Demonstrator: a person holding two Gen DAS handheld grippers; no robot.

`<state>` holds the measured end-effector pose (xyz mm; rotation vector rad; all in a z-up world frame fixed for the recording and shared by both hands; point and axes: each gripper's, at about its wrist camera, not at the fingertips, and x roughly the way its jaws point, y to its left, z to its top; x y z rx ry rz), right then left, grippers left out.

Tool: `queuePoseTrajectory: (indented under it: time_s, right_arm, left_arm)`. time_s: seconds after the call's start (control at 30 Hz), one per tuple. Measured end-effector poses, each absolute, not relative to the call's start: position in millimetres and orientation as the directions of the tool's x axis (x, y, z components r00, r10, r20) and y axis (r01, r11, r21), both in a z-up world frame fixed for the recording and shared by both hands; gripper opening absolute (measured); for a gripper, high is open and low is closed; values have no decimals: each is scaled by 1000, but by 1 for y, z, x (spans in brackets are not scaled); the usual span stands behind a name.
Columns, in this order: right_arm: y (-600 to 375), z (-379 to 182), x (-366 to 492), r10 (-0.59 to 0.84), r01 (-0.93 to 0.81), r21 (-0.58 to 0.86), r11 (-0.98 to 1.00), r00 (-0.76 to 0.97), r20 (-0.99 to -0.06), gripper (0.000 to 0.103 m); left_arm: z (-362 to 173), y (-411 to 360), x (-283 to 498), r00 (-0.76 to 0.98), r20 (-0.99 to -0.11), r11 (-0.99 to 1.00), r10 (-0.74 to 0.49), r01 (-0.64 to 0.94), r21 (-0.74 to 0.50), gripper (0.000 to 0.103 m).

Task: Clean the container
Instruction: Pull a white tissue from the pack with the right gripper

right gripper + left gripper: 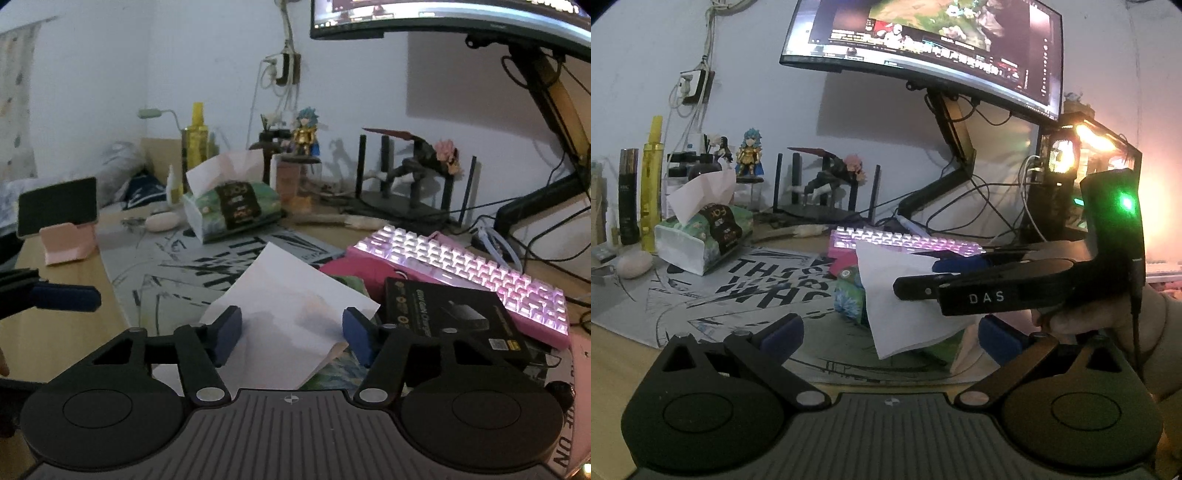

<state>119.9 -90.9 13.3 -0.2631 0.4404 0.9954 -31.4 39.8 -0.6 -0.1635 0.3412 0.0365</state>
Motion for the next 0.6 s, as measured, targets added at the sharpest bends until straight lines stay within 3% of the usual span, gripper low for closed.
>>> queuePoseTrajectory:
  time_s: [0.3, 0.4, 0.47, 0.6]
  right_arm:
    - [-88, 13, 113, 769, -872, -29, 488, 445, -459, 40]
    - [-91, 16, 114, 774, -870, 3, 492, 436, -458, 23]
    - [-95, 17, 117, 778, -867, 26, 498, 433, -456, 5]
    - [-104, 18, 120, 789, -863, 68, 500, 422, -447, 4]
  left_arm:
    - [-1, 40, -32, 942, -336, 984, 7, -66, -164, 103]
    - [1, 40, -33, 943, -334, 985, 0, -58, -165, 103]
    - [2, 38, -32, 942, -335, 985, -4, -54, -165, 103]
    - [4, 35, -30, 942, -336, 985, -12, -47, -165, 103]
